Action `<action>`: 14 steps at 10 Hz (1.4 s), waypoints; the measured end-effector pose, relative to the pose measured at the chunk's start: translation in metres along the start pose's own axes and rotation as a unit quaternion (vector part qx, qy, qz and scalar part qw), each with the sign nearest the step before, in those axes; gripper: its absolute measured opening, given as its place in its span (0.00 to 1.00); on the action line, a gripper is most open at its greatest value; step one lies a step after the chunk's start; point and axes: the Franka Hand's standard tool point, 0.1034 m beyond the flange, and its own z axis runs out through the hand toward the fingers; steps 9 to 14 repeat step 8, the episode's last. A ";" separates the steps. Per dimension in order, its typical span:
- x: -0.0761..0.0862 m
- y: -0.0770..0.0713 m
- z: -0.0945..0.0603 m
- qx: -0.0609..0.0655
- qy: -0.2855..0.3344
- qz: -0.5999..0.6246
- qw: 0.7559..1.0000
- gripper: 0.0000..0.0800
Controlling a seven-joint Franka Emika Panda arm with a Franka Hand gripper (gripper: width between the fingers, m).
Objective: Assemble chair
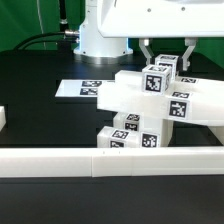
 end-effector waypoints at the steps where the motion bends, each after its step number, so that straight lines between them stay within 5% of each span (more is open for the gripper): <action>1: 0.001 0.000 0.000 0.005 0.001 0.027 1.000 0.36; 2: 0.001 -0.001 0.000 0.005 0.000 0.032 0.999 0.42; 3: 0.001 -0.001 0.000 0.005 0.000 0.030 1.000 0.59; 4: 0.001 -0.001 -0.001 0.005 -0.001 0.029 1.000 0.59; 5: 0.001 -0.002 -0.010 0.008 -0.003 0.023 1.000 0.76; 6: 0.000 -0.006 -0.026 0.013 -0.007 0.022 1.000 0.80; 14: 0.001 -0.004 -0.021 0.012 -0.004 0.022 1.000 0.81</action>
Offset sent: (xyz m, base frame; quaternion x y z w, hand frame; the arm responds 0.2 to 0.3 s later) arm 0.0000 0.0000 0.0000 0.0000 0.0000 0.0000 1.0000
